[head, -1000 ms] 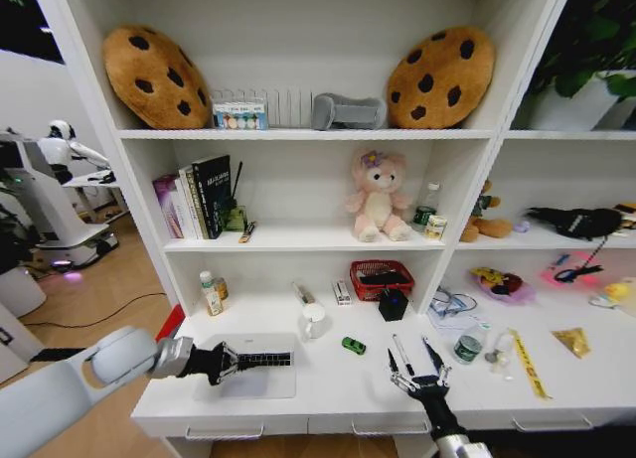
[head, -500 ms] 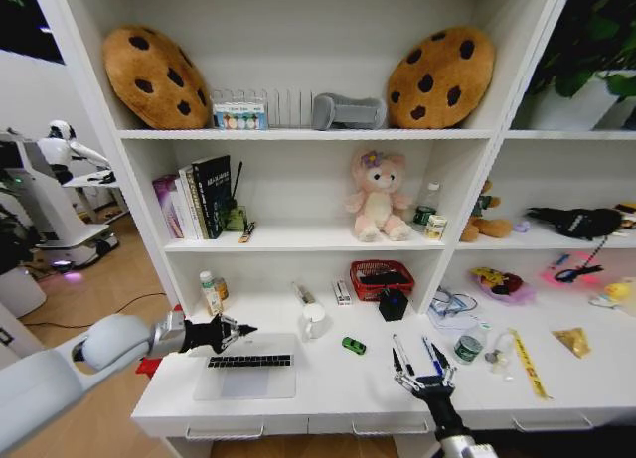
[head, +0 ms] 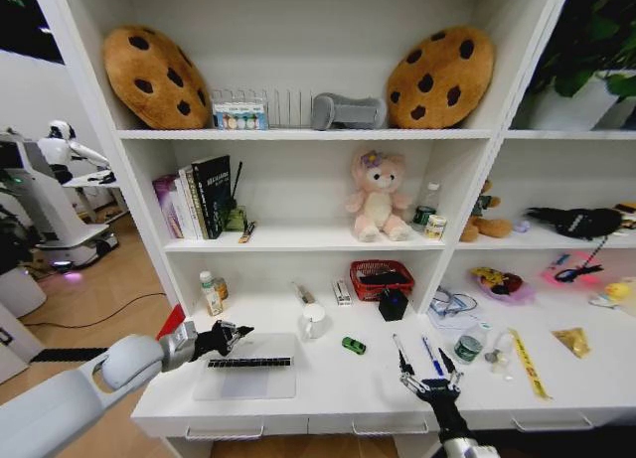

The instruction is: Organize the objects on the table.

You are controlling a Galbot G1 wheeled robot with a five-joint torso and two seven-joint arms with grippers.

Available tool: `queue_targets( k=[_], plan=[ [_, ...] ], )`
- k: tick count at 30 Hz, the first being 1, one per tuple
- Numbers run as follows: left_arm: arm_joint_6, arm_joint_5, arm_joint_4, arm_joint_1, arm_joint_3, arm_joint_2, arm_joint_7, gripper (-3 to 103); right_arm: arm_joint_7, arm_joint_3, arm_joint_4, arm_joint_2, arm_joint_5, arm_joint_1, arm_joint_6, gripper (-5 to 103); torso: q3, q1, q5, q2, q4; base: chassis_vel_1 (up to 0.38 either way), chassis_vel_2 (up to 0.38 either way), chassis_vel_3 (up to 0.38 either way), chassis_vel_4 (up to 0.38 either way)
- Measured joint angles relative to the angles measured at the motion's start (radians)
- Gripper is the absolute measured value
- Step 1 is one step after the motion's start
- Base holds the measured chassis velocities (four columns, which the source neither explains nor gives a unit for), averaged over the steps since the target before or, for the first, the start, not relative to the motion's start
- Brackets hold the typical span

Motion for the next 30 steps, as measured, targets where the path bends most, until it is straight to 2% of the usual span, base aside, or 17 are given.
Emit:
queue_targets(
  k=[14, 16, 19, 20, 21, 22, 23, 24, 25, 26, 29, 30],
  plan=[
    [-0.017, 0.11, 0.02, 0.13, -0.01, -0.049, 0.027, 0, 0.001, -0.001, -0.021, 0.021, -0.012, 0.001, 0.015, 100, 0.0, 0.0, -0.0002, 0.0, 0.0002, 0.0, 0.0, 0.0, 0.0],
    [-0.023, 0.111, 0.021, 0.138, -0.019, -0.054, 0.026, 0, 0.001, -0.001, -0.02, 0.022, -0.013, 0.001, 0.015, 100, 0.0, 0.0, -0.0002, 0.0, 0.0003, 0.0, 0.0, 0.0, 0.0],
    [-0.026, 0.065, 0.011, 0.126, -0.041, -0.057, 0.002, 0, 0.002, -0.001, -0.011, 0.022, -0.014, 0.0, 0.014, 100, 0.0, 0.0, -0.0003, 0.0, 0.0003, 0.0, 0.0, 0.0, 0.0],
    [-0.026, 0.022, 0.002, 0.11, -0.058, -0.058, -0.027, 0, 0.004, -0.003, -0.004, 0.022, -0.016, 0.0, 0.012, 100, 0.0, 0.0, -0.0001, 0.0, 0.0001, 0.0, 0.0, 0.0, 0.0],
    [-0.026, -0.052, -0.007, 0.091, -0.077, -0.063, -0.099, 0, 0.012, -0.006, 0.005, 0.02, -0.016, 0.0, 0.005, 100, 0.0, 0.0, 0.0001, 0.0, -0.0002, 0.0, 0.0, 0.0, 0.0],
    [-0.026, -0.052, -0.007, 0.091, -0.077, -0.063, -0.099, 0, 0.012, -0.006, 0.005, 0.02, -0.016, 0.0, 0.005, 100, 0.0, 0.0, 0.0001, 0.0, -0.0002, 0.0, 0.0, 0.0, 0.0],
    [-0.021, -0.119, -0.012, 0.08, -0.09, -0.068, -0.168, 0, 0.018, -0.009, 0.012, 0.018, -0.016, 0.0, -0.001, 100, 0.0, 0.0, 0.0001, 0.0, -0.0003, 0.0, 0.0, 0.0, 0.0],
    [-0.009, -0.212, -0.017, 0.072, -0.109, -0.082, -0.265, 0, 0.026, -0.012, 0.021, 0.015, -0.013, 0.001, -0.01, 100, 0.0, 0.0, 0.0002, 0.0, -0.0002, 0.0, 0.0, 0.0, 0.0],
    [0.0, -0.264, -0.018, 0.073, -0.126, -0.095, -0.325, 0, 0.033, -0.014, 0.026, 0.011, -0.01, 0.001, -0.016, 100, 0.0, 0.0, 0.0001, 0.0, -0.0002, 0.0, 0.0, 0.0, 0.0],
    [0.0, -0.264, -0.018, 0.073, -0.126, -0.095, -0.325, 0, 0.033, -0.014, 0.026, 0.011, -0.01, 0.001, -0.016, 100, 0.0, 0.0, 0.0001, 0.0, -0.0002, 0.0, 0.0, 0.0, 0.0],
    [0.011, -0.333, -0.014, 0.107, -0.177, -0.155, -0.456, 0, 0.041, -0.008, 0.041, 0.0, 0.007, -0.011, -0.026, 100, 0.0, 0.0, 0.0, 0.0, 0.0009, 0.0, 0.0, 0.0, 0.0],
    [0.011, -0.333, -0.014, 0.107, -0.177, -0.155, -0.456, 0, 0.041, -0.008, 0.041, 0.0, 0.007, -0.011, -0.026, 100, 0.0, 0.0, 0.0, 0.0, 0.0009, 0.0, 0.0, 0.0, 0.0]
  ],
)
